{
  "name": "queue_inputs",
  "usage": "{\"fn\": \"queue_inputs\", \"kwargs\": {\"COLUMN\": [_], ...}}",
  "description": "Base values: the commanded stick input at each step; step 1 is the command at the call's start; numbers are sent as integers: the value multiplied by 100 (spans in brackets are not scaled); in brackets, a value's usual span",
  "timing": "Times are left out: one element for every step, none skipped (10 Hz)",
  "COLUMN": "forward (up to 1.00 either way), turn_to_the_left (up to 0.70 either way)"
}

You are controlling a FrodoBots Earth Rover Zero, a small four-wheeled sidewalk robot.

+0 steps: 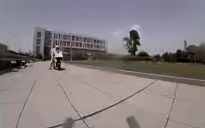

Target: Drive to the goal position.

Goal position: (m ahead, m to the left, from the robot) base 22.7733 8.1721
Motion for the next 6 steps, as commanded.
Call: {"fn": "queue_inputs", "kwargs": {"forward": [0,0,0,19,70,70], "turn_to_the_left": [0,0,0,0,0,0]}}
